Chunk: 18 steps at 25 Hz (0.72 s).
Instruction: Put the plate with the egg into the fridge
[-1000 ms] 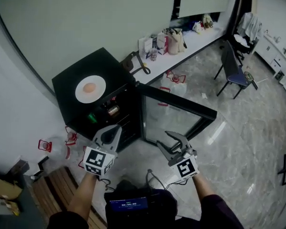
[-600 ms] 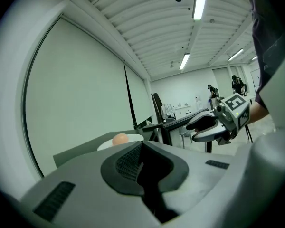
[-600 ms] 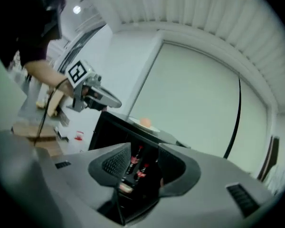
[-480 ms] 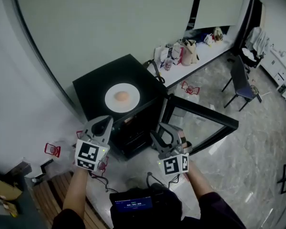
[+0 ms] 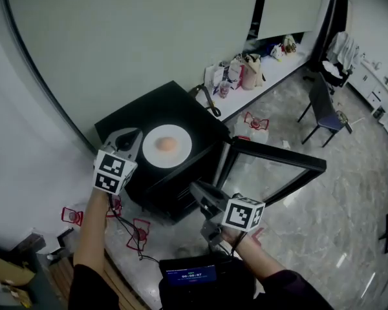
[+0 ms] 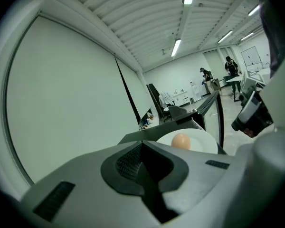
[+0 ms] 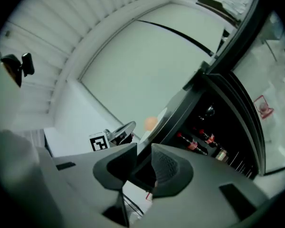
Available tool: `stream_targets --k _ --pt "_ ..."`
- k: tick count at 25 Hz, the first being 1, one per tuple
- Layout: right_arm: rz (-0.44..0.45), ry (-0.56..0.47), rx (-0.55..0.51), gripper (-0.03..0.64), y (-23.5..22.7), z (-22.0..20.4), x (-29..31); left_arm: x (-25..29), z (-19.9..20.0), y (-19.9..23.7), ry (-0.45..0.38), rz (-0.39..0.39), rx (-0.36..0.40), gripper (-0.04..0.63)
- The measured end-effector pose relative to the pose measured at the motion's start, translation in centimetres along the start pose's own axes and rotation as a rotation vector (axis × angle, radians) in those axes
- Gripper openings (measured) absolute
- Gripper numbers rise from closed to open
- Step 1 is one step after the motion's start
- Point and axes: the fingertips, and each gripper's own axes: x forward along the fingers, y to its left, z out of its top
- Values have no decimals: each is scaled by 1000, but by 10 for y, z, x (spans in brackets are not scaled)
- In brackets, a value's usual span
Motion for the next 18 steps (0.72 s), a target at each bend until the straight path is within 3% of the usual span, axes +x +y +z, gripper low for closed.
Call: stream_targets --k 4,7,11,18 --pt "56 -79 83 98 9 23 22 38 -14 9 84 -111 -70 9" --pt "-51 -88 173 98 -12 27 25 55 -27 3 173 -209 -104 9" --pt "-110 -107 209 100 -21 32 30 62 -39 -12 274 -286 -59 9" --pt "-148 -123 240 100 -21 33 40 66 -35 -22 307 -366 -71 9"
